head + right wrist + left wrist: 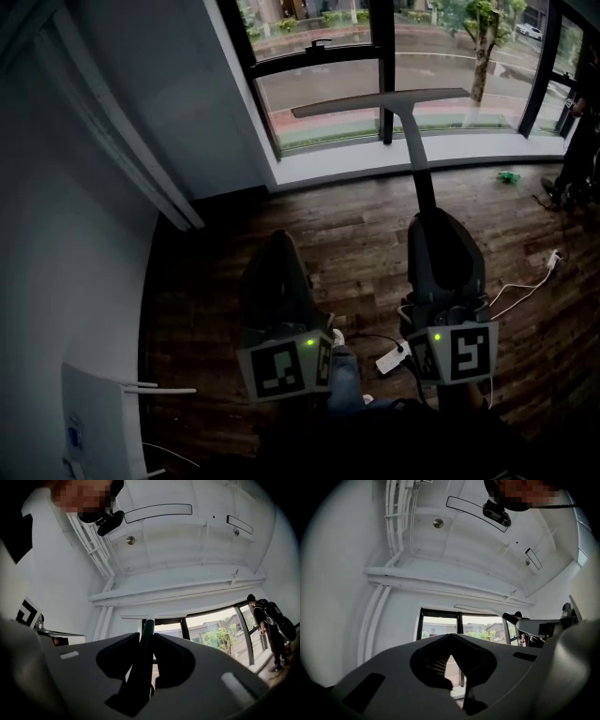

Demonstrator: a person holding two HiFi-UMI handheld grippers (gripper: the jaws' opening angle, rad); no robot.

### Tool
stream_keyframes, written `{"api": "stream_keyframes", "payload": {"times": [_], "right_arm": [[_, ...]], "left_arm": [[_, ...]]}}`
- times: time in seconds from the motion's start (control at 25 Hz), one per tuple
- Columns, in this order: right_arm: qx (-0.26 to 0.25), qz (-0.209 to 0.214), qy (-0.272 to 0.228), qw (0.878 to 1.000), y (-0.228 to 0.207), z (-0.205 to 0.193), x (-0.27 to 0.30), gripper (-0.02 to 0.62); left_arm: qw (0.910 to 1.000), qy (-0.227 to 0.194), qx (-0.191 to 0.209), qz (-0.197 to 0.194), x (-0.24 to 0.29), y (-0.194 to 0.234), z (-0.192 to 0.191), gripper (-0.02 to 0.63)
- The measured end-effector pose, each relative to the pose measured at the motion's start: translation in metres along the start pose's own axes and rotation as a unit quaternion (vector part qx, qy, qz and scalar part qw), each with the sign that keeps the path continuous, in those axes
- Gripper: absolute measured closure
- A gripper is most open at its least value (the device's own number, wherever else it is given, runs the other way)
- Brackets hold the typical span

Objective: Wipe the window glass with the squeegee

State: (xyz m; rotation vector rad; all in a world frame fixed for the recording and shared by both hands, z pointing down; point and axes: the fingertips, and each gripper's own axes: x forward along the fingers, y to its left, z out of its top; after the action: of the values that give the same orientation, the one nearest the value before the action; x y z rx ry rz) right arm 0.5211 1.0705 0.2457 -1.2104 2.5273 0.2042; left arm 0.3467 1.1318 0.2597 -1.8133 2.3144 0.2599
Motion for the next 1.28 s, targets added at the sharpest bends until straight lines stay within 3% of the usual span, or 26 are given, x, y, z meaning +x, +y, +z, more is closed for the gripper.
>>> {"api": "stream_keyframes", "payload": {"times": [0.16, 0.28, 0.56, 0.96, 1.28], "right_arm": [[0.008, 0.001, -0.012, 1.0, -0.007, -0.02, 0.062, 0.5], [0.006, 0.004, -0.022, 1.0, -0.009, -0.037, 0.118, 0.5], [0.011, -0.002, -0.034, 0.999, 0.006, -0.07, 0.249, 0.5], [-0.002, -0.025, -0.005, 1.0, -0.011, -0.142, 0.395, 0.5], [0.018, -0.007, -0.007, 1.0, -0.039, -0.201, 0.535, 0.5]], "left_arm": [[0.9998, -0.006, -0.01, 0.015, 0.06, 0.02, -0.012, 0.606], [0.9992, -0.036, -0.016, 0.003, 0.121, 0.033, -0.019, 0.606], [0.999, -0.04, -0.001, -0.019, 0.249, 0.081, -0.03, 0.606], [0.9992, -0.039, 0.005, -0.003, 0.398, 0.141, -0.073, 0.606], [0.9998, -0.01, 0.016, -0.009, 0.531, 0.17, -0.125, 0.606]]}}
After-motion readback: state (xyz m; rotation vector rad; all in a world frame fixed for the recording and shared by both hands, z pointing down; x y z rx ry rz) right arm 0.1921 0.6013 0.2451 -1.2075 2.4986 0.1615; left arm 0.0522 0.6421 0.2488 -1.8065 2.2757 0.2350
